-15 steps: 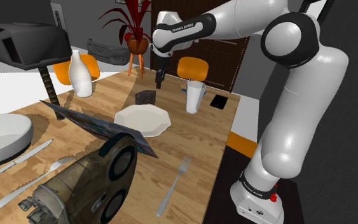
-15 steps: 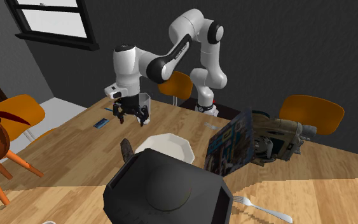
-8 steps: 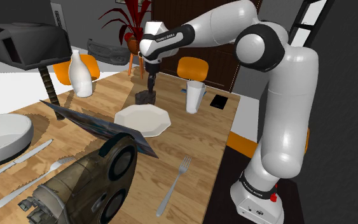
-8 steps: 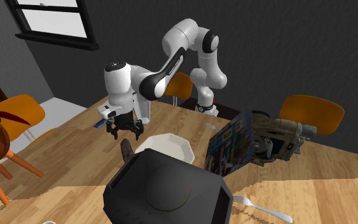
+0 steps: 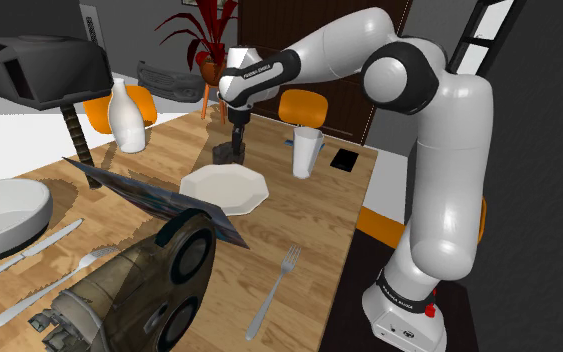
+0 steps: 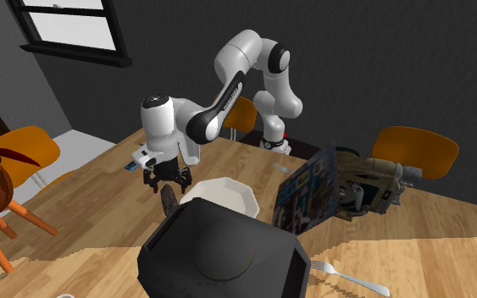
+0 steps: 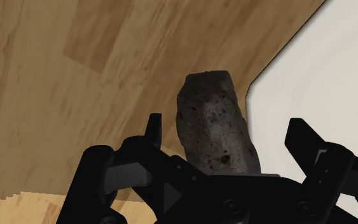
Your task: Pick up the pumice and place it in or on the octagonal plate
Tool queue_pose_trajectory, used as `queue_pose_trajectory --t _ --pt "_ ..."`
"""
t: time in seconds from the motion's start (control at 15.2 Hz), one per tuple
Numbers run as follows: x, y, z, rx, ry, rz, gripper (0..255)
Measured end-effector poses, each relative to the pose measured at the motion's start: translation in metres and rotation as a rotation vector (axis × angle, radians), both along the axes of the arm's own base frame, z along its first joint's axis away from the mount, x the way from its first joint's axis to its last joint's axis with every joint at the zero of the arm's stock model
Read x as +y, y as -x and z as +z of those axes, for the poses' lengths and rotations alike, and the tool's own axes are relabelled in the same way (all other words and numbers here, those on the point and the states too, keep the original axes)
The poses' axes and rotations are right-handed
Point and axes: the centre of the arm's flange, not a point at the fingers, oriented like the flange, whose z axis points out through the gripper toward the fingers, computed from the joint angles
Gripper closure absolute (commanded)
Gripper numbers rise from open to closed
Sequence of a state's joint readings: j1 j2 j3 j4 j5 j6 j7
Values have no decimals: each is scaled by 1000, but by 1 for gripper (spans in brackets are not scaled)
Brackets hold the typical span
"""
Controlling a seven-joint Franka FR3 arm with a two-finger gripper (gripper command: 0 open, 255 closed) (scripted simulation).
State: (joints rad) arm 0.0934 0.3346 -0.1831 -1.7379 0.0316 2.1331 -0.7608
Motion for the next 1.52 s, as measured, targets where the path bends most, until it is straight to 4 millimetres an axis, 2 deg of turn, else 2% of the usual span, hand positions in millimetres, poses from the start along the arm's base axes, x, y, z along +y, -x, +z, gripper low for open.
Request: queue_pose_trajectory --t 0.26,0.33,0.99,1.19,1.52 --pt "0 1 -1 0 0 0 0" --pt "0 1 -1 0 0 0 255" --pt "-1 1 1 -3 1 -1 255" --pt "0 0 10 -1 0 0 255" --pt "0 2 38 -1 0 0 255"
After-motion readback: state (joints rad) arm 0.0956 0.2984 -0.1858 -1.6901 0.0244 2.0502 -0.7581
